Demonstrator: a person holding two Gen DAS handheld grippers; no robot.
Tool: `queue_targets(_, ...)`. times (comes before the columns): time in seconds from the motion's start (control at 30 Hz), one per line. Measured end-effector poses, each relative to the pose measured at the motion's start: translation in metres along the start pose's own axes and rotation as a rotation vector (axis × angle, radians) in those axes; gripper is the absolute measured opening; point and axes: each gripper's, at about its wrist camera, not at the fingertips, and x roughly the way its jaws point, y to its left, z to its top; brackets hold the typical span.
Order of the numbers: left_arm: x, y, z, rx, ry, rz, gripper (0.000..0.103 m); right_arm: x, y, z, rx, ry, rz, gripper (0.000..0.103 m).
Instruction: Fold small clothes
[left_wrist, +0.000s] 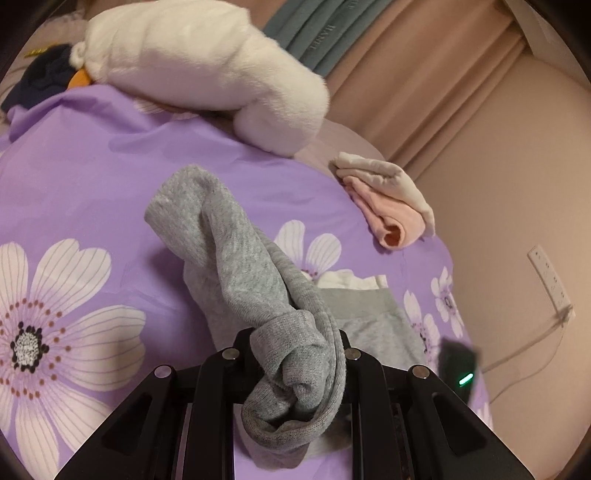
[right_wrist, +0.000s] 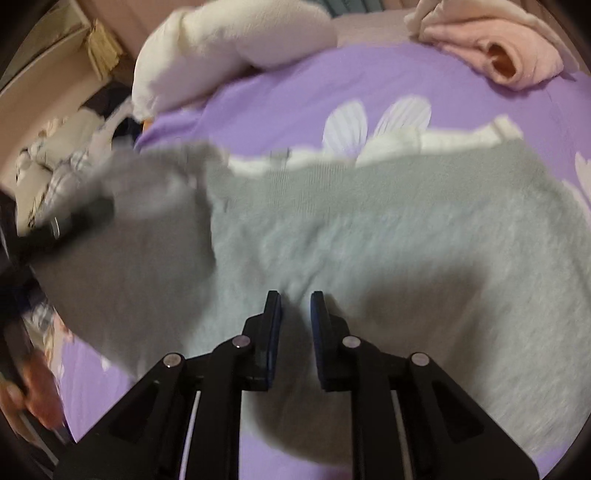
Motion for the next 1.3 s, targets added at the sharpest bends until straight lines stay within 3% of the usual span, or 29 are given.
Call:
queue_targets(0.07, 0.003, -0.013, -0.002, 0.032, 0.009, -0.013, 0.016, -0.001, -0.003, -0.005, -0.001, -0.015, 0.015, 0.018)
queue_targets(0.13, 0.006, -0.033, -0.007, 0.108, 0.019, -0.007, 0.016, -0.011, -0.019, -0.004, 0.103, -0.021, 0.123, 0.018)
queue_targets(0.2, 0.010, -0.056, -0.015, 0.199, 0.031, 0.003, 0.016, -0.030, -0.048, -0.005, 0.243, -0.081, 0.247, 0.025)
queue_targets(0.27, 0.016, -0.075, -0.024, 0.273, 0.046, 0.004, 0.016, -0.051, -0.081, -0.011, 0.393, -0.185, 0.345, 0.059)
queue_targets(0.33, 0.025, -0.089, -0.033, 0.322, 0.072, 0.011, 0.016, -0.062, -0.112, -0.017, 0.534, -0.248, 0.495, 0.064)
queue_targets(0.43, 0.046, -0.103, -0.047, 0.379, 0.125, 0.041, 0.016, -0.060, -0.125, -0.019, 0.603, -0.231, 0.691, 0.068)
queue_targets(0.5, 0.063, -0.111, -0.055, 0.418, 0.158, 0.065, 0.016, -0.056, -0.125, -0.019, 0.626, -0.216, 0.760, 0.077)
queue_targets(0.57, 0.075, -0.115, -0.064, 0.446, 0.190, 0.083, 0.016, -0.053, -0.124, -0.020, 0.634, -0.196, 0.753, 0.079)
queue_targets(0.7, 0.092, -0.114, -0.073, 0.492, 0.243, 0.135, 0.018, -0.040, -0.118, -0.015, 0.613, -0.103, 0.646, 0.079)
queue_targets(0.77, 0.096, -0.112, -0.075, 0.497, 0.268, 0.140, 0.033, -0.031, -0.118, -0.013, 0.607, -0.049, 0.602, 0.069)
queue_targets(0.8, 0.097, -0.111, -0.076, 0.493, 0.275, 0.132, 0.040, -0.027, -0.119, -0.012, 0.603, -0.029, 0.586, 0.060)
queue_targets(0.87, 0.095, -0.110, -0.079, 0.488, 0.295, 0.100, 0.069, -0.022, -0.121, -0.007, 0.579, -0.013, 0.544, 0.040)
queue_targets(0.9, 0.094, -0.111, -0.081, 0.500, 0.296, 0.093, 0.072, -0.019, -0.121, -0.005, 0.565, -0.001, 0.517, 0.029)
queue_targets(0.97, 0.087, -0.113, -0.086, 0.536, 0.292, 0.103, 0.072, -0.015, -0.120, -0.001, 0.546, 0.012, 0.472, 0.015)
queue_targets(1.17, 0.038, -0.096, -0.089, 0.491, 0.253, 0.062, 0.072, -0.028, -0.118, 0.007, 0.488, -0.041, 0.443, 0.009)
queue_targets(1.3, 0.003, -0.079, -0.076, 0.407, 0.181, 0.057, 0.072, -0.071, -0.116, 0.026, 0.412, -0.151, 0.405, 0.009)
